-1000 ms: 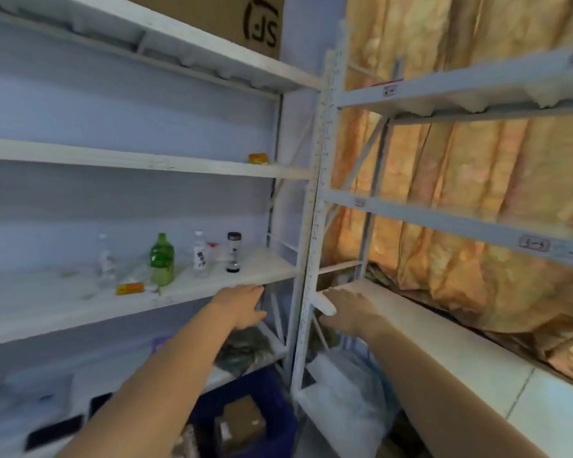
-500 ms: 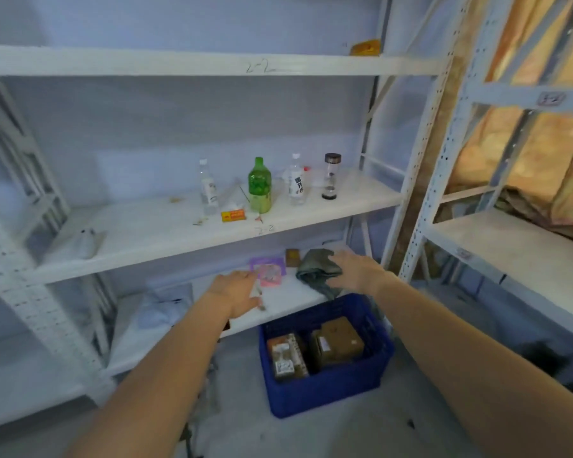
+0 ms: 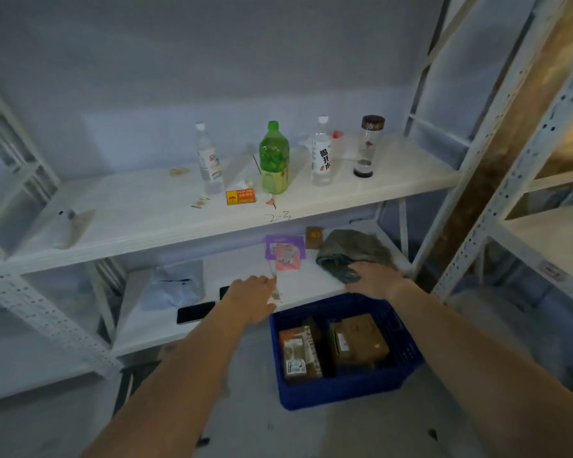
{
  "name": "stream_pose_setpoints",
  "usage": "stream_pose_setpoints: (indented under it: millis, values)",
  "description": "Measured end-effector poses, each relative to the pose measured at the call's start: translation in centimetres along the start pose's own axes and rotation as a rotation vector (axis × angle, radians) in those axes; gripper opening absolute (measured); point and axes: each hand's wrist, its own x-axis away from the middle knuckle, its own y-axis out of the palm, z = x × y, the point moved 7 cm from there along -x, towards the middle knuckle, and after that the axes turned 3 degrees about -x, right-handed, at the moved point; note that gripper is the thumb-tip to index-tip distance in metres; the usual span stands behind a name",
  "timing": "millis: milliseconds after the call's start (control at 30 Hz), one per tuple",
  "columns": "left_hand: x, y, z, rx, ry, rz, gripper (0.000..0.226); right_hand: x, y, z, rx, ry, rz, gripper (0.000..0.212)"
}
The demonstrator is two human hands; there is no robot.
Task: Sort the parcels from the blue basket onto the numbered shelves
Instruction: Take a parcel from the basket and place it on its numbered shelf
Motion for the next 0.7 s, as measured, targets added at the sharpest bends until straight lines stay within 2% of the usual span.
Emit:
stream_pose_setpoints:
  millis: [67,200,267,400,500,567,700]
  values:
    - [-3.7,0.2,0.6,-0.005,-0.006,-0.014,0.058,-3.6,0.1,2.6,-0.064,0.027,0.013,0.081]
    - [-11.3,2.0,3.1,0.069,-0.038,0.012,0.049,-9.0,2.5,10.2,-0.1,0.123,-0.018,0.053]
    - [-14.6,4.4,5.1,0.08,-0.023,-0.028,0.049,-11.8,5.2,14.4,-0.102,0.172,-0.073,0.055]
    - [-22.3,11.1,9.1,0.0,0.055,-0.127,0.055,-14.5,9.7,20.4,-0.1,0.267,-0.097,0.05]
    - [-28.9,17.2,12.2,-0.03,0.113,-0.172,0.06,-18.0,15.8,25.5,-0.084,0.283,-0.143,0.06]
    - [-32.7,21.3,14.7,-0.024,0.155,-0.184,0.063,-20.4,20.4,28.6,-0.137,0.306,-0.129,0.055]
    - [-38.9,30.2,19.8,0.208,0.131,-0.195,0.073,-24.9,29.0,32.2,-0.223,0.325,-0.172,0.059]
